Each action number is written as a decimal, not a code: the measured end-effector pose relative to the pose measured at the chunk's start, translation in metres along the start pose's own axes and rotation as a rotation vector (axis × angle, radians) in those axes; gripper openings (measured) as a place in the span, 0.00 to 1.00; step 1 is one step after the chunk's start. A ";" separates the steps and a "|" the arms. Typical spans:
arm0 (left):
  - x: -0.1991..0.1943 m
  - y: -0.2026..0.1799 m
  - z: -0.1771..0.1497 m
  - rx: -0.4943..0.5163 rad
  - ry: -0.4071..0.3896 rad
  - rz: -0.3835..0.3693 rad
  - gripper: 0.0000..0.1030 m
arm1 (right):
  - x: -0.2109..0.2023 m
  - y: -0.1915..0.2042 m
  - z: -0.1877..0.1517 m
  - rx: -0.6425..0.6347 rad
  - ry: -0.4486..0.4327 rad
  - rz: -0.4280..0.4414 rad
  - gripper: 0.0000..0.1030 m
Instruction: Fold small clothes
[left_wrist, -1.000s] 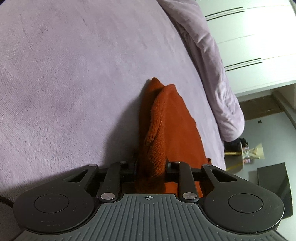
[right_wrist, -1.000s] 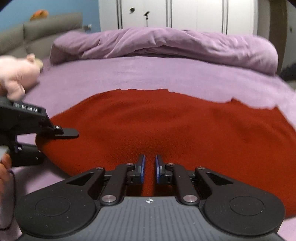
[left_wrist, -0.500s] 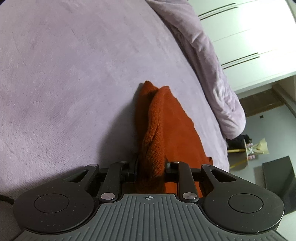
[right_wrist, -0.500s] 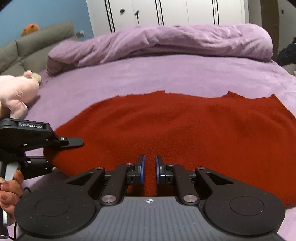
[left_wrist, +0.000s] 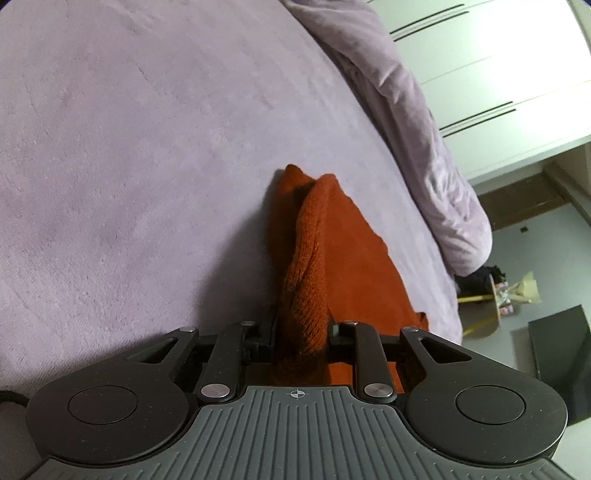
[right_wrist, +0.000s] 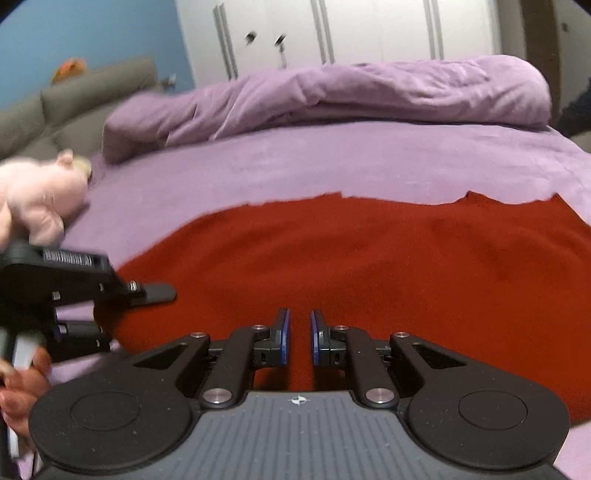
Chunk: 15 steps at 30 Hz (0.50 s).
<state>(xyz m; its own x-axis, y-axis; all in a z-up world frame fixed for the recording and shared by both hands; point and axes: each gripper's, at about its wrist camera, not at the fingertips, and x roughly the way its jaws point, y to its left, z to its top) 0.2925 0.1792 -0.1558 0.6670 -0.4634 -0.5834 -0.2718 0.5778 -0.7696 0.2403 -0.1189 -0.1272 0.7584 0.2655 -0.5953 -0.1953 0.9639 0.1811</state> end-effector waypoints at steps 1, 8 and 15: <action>0.000 -0.001 0.000 -0.001 0.003 0.005 0.23 | 0.007 0.001 -0.004 -0.028 0.041 -0.019 0.11; -0.010 -0.021 0.002 0.062 -0.021 0.020 0.22 | -0.014 -0.007 0.003 -0.054 -0.006 -0.007 0.11; -0.021 -0.127 -0.028 0.489 -0.070 0.040 0.21 | -0.065 -0.062 -0.006 0.066 -0.133 -0.098 0.11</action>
<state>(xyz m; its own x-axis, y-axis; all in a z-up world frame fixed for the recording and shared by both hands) 0.2933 0.0970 -0.0531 0.7123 -0.3975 -0.5785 0.0479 0.8498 -0.5249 0.1995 -0.1963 -0.1043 0.8483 0.1614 -0.5043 -0.0789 0.9803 0.1810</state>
